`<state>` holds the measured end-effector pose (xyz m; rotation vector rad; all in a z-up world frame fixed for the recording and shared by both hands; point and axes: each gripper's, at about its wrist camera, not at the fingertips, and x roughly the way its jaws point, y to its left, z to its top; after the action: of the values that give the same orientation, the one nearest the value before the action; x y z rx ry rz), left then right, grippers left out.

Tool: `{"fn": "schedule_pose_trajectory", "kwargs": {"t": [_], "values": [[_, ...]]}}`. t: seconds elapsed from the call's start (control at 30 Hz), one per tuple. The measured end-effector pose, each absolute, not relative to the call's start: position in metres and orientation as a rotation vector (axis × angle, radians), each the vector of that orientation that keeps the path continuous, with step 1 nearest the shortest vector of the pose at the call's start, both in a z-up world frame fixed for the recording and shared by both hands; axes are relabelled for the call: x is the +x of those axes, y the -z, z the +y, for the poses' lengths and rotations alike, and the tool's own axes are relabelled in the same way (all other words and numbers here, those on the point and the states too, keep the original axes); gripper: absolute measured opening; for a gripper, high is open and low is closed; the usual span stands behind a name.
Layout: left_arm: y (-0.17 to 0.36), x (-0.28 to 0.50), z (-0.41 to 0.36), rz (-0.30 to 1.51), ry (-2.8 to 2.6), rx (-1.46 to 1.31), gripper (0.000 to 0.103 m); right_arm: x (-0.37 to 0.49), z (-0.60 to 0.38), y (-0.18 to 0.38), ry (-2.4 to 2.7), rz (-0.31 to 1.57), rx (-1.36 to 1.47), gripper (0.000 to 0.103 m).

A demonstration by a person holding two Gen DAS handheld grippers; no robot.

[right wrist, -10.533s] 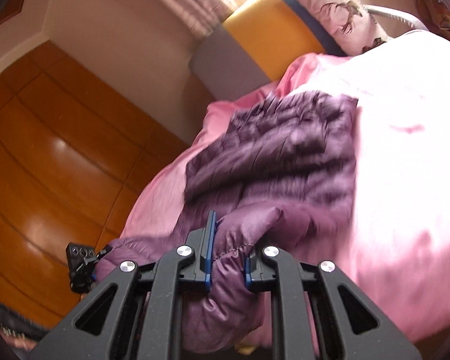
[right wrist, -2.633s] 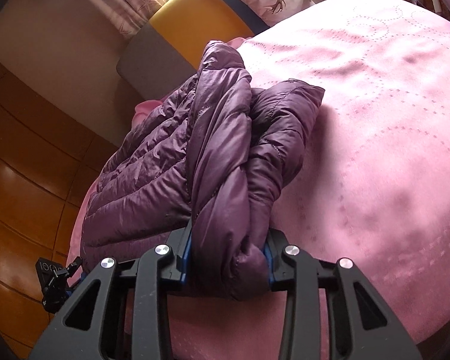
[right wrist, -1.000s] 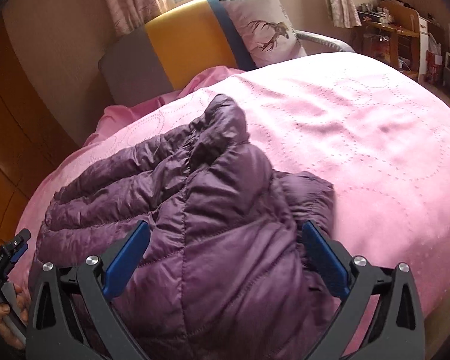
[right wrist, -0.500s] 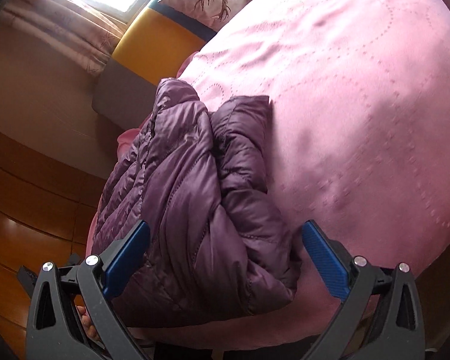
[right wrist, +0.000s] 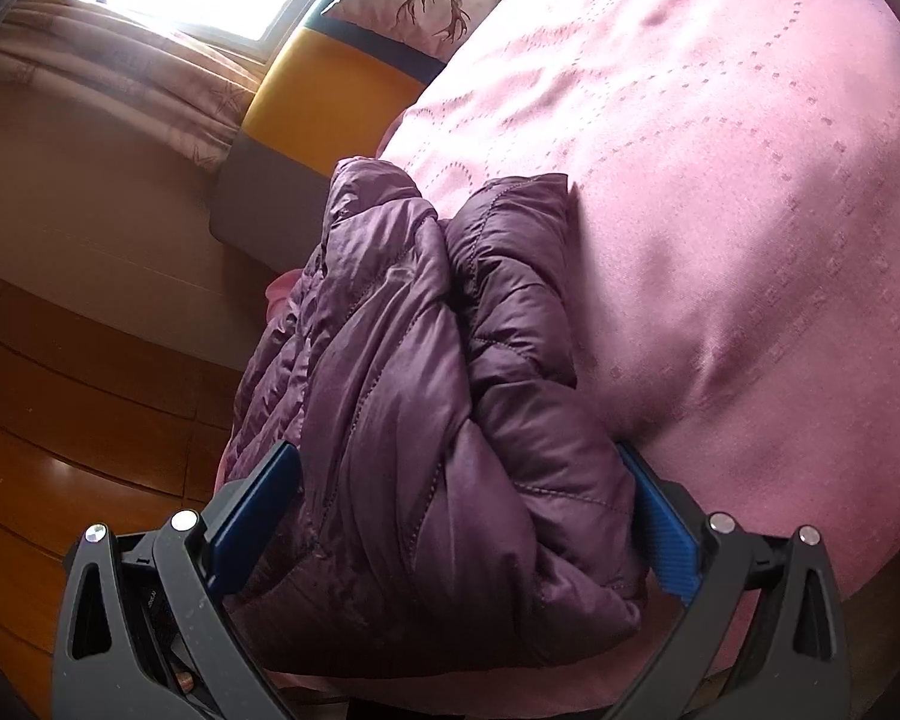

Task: Fold large clothes
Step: 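Grasp the folded jacket edge with the right tool and lift it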

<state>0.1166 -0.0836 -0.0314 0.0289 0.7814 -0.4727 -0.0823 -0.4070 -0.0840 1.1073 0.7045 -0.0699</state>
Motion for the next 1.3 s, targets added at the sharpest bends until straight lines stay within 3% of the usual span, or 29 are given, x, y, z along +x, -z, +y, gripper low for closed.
{"fn": "schedule_pose_trajectory", "kwargs": {"t": [0.3,0.33,0.37,0.47,0.6,0.67,0.8,0.87,0.97,1.3], "values": [[0.043,0.118,-0.100,0.802,0.468,0.060,0.092,-0.064,-0.396,0.077,0.090,0.692,1.017,0.098],[0.045,0.119,-0.101,0.803,0.466,0.065,0.092,-0.061,-0.395,0.077,0.097,0.691,1.001,0.087],[0.047,0.120,-0.103,0.806,0.465,0.070,0.092,-0.060,-0.395,0.077,0.099,0.688,0.992,0.066],[0.052,0.122,-0.105,0.818,0.465,0.061,0.092,-0.057,-0.396,0.072,0.082,0.684,0.988,0.041],[0.059,0.125,-0.110,0.812,0.460,0.070,0.092,-0.055,-0.395,0.068,0.057,0.683,0.956,0.044],[0.065,0.126,-0.115,0.812,0.463,0.088,0.092,-0.056,-0.399,0.077,0.058,0.688,0.995,0.071],[0.069,0.128,-0.120,0.822,0.455,0.096,0.092,-0.053,-0.399,0.084,0.036,0.675,1.038,0.072],[0.069,0.130,-0.122,0.824,0.449,0.097,0.092,-0.048,-0.397,0.081,0.018,0.685,1.040,0.054],[0.073,0.130,-0.127,0.830,0.443,0.119,0.092,-0.049,-0.392,0.063,0.005,0.686,0.974,0.040],[0.084,0.133,-0.130,0.837,0.456,0.095,0.092,-0.016,-0.299,-0.055,-0.188,0.599,0.681,0.033]]}}
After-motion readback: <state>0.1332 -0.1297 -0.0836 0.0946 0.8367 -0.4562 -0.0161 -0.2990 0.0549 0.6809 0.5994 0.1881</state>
